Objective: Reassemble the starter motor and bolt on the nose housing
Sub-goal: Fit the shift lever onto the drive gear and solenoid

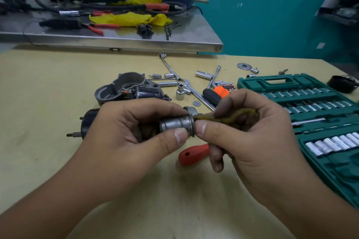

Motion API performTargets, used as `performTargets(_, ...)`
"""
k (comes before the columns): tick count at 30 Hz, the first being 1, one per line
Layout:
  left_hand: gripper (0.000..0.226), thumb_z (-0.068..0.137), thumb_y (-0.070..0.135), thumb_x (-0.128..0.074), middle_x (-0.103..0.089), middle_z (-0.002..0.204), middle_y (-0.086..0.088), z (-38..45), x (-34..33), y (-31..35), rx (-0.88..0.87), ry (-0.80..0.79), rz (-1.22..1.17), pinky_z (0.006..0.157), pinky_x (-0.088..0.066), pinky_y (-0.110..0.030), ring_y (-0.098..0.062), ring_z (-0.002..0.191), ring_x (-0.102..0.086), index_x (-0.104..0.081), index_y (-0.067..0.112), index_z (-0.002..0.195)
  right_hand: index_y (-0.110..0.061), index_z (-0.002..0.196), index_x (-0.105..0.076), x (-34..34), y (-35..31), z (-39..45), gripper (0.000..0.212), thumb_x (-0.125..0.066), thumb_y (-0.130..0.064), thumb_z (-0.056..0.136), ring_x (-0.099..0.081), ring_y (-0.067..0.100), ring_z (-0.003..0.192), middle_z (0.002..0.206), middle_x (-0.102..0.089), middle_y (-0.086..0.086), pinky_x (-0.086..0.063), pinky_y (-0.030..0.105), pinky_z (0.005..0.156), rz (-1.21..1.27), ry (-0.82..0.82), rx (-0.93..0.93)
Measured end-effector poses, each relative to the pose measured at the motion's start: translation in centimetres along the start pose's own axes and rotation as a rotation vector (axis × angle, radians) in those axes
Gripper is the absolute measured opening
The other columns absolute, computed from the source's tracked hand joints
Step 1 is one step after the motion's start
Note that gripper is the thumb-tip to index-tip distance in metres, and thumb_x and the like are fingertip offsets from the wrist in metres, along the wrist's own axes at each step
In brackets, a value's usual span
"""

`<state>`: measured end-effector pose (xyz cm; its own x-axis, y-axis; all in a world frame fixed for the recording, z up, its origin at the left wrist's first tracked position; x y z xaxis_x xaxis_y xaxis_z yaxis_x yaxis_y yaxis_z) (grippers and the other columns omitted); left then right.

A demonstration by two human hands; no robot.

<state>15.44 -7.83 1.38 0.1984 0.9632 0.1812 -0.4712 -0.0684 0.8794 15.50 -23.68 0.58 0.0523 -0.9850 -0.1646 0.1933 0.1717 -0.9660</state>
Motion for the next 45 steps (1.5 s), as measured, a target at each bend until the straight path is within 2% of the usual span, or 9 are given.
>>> performTargets(6,0.038,0.069,0.037,-0.092,-0.068,0.074,-0.007,0.0,0.1,-1.6,0.108,-0.096,-0.265,0.048,-0.038,-0.019,-0.009,0.048,-0.047,-0.081,0.018,0.100,-0.012,0.079,-0.068,-0.7,0.6,0.3,0.027,-0.082,0.004,0.062,-0.047,0.014,0.029,0.052,-0.058,0.010,-0.044,0.025,0.037,0.156,-0.129,-0.094)
performTargets(13,0.039,0.072,0.028,-0.091,-0.055,0.070,-0.016,-0.2,-1.2,-2.5,0.201,-0.206,-0.522,0.048,-0.034,-0.017,-0.008,0.045,-0.039,-0.078,0.007,0.103,-0.003,0.073,-0.061,-2.1,1.7,-0.3,0.006,-0.066,-0.003,0.070,-0.043,0.011,0.027,0.042,-0.048,0.006,-0.041,0.019,0.033,0.419,-0.201,-0.295)
performTargets(17,0.041,0.073,0.025,-0.091,-0.050,0.072,-0.021,-0.5,-1.8,-2.7,0.246,-0.227,-0.578,0.046,-0.034,-0.016,-0.009,0.045,-0.041,-0.077,0.003,0.105,-0.011,0.074,-0.049,-2.7,3.1,-0.9,0.011,-0.059,-0.010,0.075,-0.042,0.006,0.026,0.047,-0.048,0.001,-0.035,0.015,0.028,0.552,-0.210,-0.441)
performTargets(20,0.042,0.075,0.024,-0.090,-0.049,0.071,-0.024,-0.7,-2.4,-2.7,0.252,-0.254,-0.619,0.044,-0.035,-0.015,-0.009,0.046,-0.043,-0.075,0.001,0.108,-0.015,0.068,-0.051,-3.6,4.0,-1.5,0.013,-0.062,-0.016,0.075,-0.041,0.005,0.025,0.051,-0.054,0.001,-0.033,0.014,0.027,0.632,-0.257,-0.522)
performTargets(24,0.046,0.076,0.025,-0.089,-0.038,0.079,-0.049,-0.7,-2.2,-2.7,0.250,-0.230,-0.604,0.044,-0.036,-0.016,-0.009,0.047,-0.043,-0.074,-0.001,0.110,-0.018,0.063,-0.054,-3.5,5.1,-1.8,0.020,-0.068,-0.029,0.072,-0.032,0.007,0.028,0.054,-0.041,-0.002,-0.024,0.012,0.032,0.523,-0.245,-0.564)
performTargets(30,0.039,0.079,0.024,-0.086,-0.054,0.068,-0.015,-0.6,-2.0,-3.0,0.230,-0.255,-0.511,0.043,-0.037,-0.017,-0.010,0.048,-0.045,-0.075,0.003,0.110,-0.021,0.054,-0.054,-2.7,5.0,-1.5,0.025,-0.070,-0.025,0.072,-0.024,0.006,0.027,0.048,-0.032,-0.004,-0.016,0.012,0.033,0.450,-0.188,-0.552)
performTargets(34,0.033,0.076,0.028,-0.086,-0.057,0.063,-0.011,0.0,-0.2,-3.1,0.213,-0.192,-0.304,0.044,-0.036,-0.019,-0.012,0.044,-0.040,-0.080,0.013,0.104,-0.020,0.059,-0.048,-0.7,3.7,-0.4,0.034,-0.078,-0.015,0.072,-0.024,0.011,0.028,0.049,-0.038,0.003,-0.022,0.013,0.040,0.252,-0.099,-0.419)
performTargets(38,0.026,0.076,0.023,-0.079,-0.063,0.063,-0.003,0.1,0.4,-3.2,0.215,-0.165,-0.235,0.044,-0.033,-0.017,-0.010,0.042,-0.039,-0.081,0.015,0.102,-0.017,0.063,-0.046,0.1,2.8,0.1,0.033,-0.078,-0.018,0.069,-0.025,0.011,0.029,0.048,-0.038,0.008,-0.026,0.016,0.043,0.141,-0.049,-0.323)
performTargets(45,0.039,0.076,0.032,-0.088,-0.062,0.068,-0.008,0.0,-0.3,-2.6,0.190,-0.199,-0.431,0.045,-0.036,-0.019,-0.011,0.046,-0.042,-0.078,0.010,0.107,-0.019,0.061,-0.053,-1.2,3.7,-0.8,0.030,-0.079,-0.030,0.069,-0.031,0.009,0.029,0.051,-0.045,0.002,-0.025,0.013,0.036,0.277,-0.180,-0.522)
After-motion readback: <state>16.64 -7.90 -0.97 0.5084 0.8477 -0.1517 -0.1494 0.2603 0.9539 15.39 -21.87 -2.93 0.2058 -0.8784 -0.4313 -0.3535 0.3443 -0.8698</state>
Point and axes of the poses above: each hand's wrist, its own z-axis towards the middle knuckle, its own x-axis out of the back of the hand, y = z × x, the point moved 10 cm from there along z, towards the middle knuckle
